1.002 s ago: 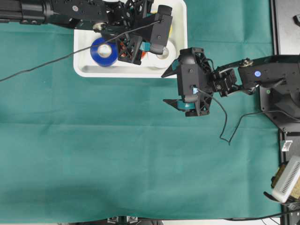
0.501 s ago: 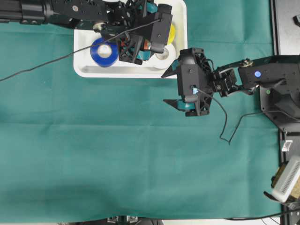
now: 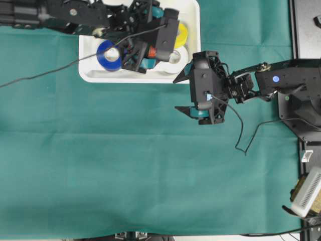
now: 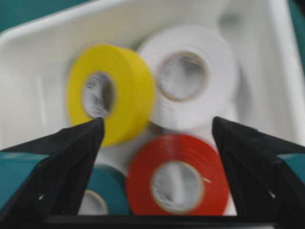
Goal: Put the tape alternately from left to right into the white case.
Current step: 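Withdraw the left gripper from the tray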
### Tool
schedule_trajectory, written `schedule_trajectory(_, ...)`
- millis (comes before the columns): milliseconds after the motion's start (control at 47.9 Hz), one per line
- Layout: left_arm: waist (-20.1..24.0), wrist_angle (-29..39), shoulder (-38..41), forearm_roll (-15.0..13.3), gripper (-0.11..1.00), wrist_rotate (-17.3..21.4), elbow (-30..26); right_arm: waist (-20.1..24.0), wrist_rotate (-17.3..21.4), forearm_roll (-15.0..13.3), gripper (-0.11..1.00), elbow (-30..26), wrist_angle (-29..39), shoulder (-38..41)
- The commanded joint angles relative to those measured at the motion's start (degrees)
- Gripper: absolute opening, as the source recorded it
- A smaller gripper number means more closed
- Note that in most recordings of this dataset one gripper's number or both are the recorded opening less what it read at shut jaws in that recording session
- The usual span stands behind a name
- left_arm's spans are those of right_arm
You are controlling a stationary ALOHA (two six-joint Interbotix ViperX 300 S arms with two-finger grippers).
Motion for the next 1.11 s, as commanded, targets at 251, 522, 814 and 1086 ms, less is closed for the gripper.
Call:
schedule_trajectory(251,-4.5,-0.4,-7.6,-0.3,0.62,-0.2,5.3,0.2,0.1,0.1,0.84,-0.4,-0.5,-1.1)
schedule_trajectory(522,-8.5,-0.3,-12.0,-0.4,0.62,-0.4,12.0,0.2,0.1,0.1,0.84,-0.5,-0.5,-1.1)
schedule_trajectory(814,-11.9,-0.4,-17.1,-0.4,0.62,-6.5,19.2,0.2,0.1,0.1,0.84,-0.4,-0.5,-1.1)
schedule_trajectory(1086,-13.1,-0.8,-19.7,-0.4,0.62,-15.0,23.3,0.2,0.1,0.1,0.84,-0.1,-0.6,-1.1)
